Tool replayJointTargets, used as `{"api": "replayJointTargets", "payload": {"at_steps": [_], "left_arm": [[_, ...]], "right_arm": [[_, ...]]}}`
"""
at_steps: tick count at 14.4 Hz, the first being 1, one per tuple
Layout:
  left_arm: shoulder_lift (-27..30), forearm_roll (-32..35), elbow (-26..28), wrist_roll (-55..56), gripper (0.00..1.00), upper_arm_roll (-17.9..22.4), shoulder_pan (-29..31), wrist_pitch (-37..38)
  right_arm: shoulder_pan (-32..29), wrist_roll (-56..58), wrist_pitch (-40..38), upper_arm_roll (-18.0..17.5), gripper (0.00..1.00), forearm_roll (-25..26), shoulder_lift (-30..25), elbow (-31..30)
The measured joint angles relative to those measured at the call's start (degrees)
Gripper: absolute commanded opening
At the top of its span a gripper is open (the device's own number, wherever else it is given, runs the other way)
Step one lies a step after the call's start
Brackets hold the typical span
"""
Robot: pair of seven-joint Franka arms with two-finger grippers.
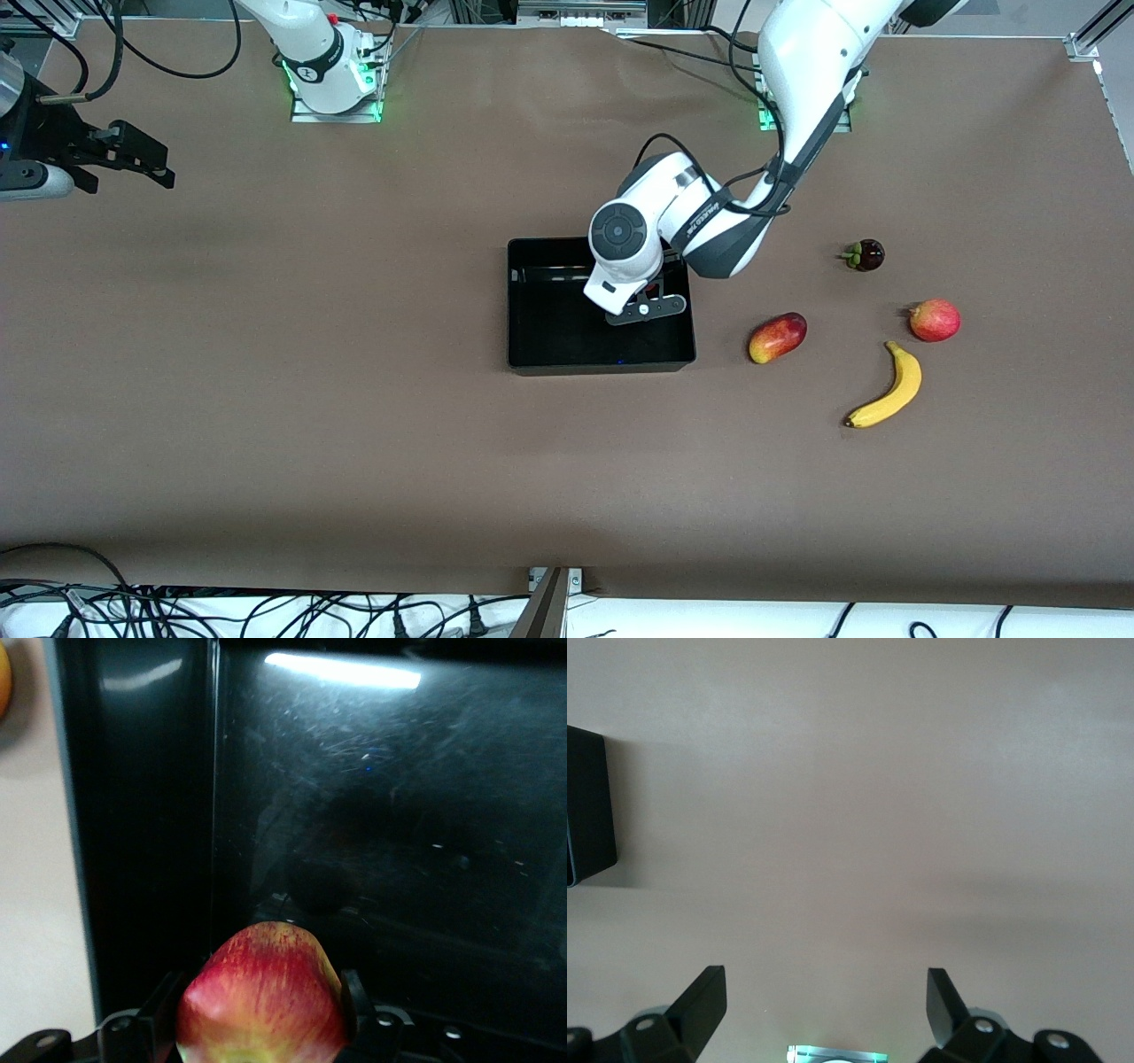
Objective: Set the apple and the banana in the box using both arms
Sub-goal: 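Lower the apple into the box and open the left gripper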
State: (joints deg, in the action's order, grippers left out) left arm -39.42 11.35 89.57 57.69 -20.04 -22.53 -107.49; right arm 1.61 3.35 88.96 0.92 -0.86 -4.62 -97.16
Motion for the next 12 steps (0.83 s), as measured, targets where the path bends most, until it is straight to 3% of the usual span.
{"api": "replayJointTargets", "payload": {"at_steps": [3,4,5,12], "left_arm": [[-1.86,0.00,0.03,3.09,0.36,0.09,-0.01,0.03],[-2.57,0.00,0.04,4.00,0.61,0.09,-0.05,0.00],[-3.31,0.00,0.03,4.71,1.00,0.09,-0.14,-0.23],[-3.71,0.00,-1.27,6.38,1.00,0.06,-0.17,0.88]], "right_arm": [[0.00,0.09,0.04,0.00,1.00,0.00,1.94,2.08],[0.00,0.09,0.01,0.00,1.00,0.00,2.41,2.68],[0.00,0.09,-0.02,-0.02,1.00,0.00,2.68,3.06],[0.00,0.09,0.05,-0.09,1.00,0.00,2.79,3.59]]}}
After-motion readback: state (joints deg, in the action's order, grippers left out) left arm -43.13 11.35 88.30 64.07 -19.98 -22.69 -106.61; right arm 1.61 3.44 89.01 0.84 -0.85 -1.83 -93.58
